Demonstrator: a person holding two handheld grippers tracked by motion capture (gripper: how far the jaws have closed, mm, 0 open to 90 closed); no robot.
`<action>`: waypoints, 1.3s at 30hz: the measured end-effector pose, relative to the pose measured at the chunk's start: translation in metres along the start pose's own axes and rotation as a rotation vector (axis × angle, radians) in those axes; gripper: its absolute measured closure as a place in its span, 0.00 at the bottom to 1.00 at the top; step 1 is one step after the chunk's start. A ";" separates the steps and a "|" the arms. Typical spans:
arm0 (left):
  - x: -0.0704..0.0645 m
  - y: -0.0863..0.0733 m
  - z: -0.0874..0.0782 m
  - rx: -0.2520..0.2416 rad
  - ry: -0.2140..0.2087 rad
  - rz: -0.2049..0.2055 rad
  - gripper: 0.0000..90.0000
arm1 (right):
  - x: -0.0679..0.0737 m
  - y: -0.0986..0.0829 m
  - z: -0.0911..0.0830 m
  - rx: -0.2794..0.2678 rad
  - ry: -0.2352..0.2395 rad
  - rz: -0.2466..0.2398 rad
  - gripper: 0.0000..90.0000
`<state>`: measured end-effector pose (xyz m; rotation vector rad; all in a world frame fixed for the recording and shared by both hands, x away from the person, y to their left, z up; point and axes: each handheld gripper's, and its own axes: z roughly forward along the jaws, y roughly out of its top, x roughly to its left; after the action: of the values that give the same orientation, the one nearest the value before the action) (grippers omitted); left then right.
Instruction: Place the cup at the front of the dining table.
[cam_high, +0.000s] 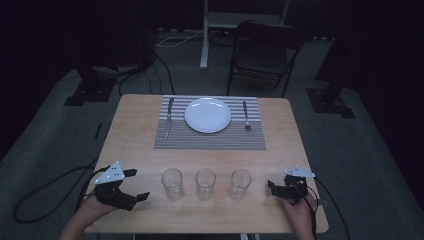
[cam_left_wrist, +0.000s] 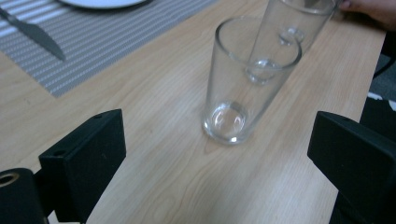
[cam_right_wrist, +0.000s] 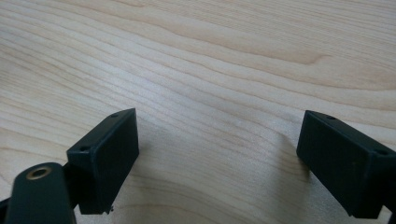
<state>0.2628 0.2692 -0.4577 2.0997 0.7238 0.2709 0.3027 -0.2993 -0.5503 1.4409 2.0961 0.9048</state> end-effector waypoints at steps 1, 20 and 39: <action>-0.001 0.002 0.001 -0.003 -0.001 0.010 0.05 | 0.000 0.000 0.000 0.000 0.000 0.000 0.14; -0.020 0.044 0.027 0.024 -0.066 0.101 0.05 | 0.000 0.000 0.000 -0.001 0.000 -0.002 0.14; -0.038 0.081 0.069 0.100 -0.125 0.178 0.05 | 0.000 0.000 0.000 -0.001 0.000 -0.001 0.14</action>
<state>0.2941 0.1643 -0.4311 2.2578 0.4859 0.2015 0.3028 -0.2994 -0.5504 1.4387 2.0961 0.9053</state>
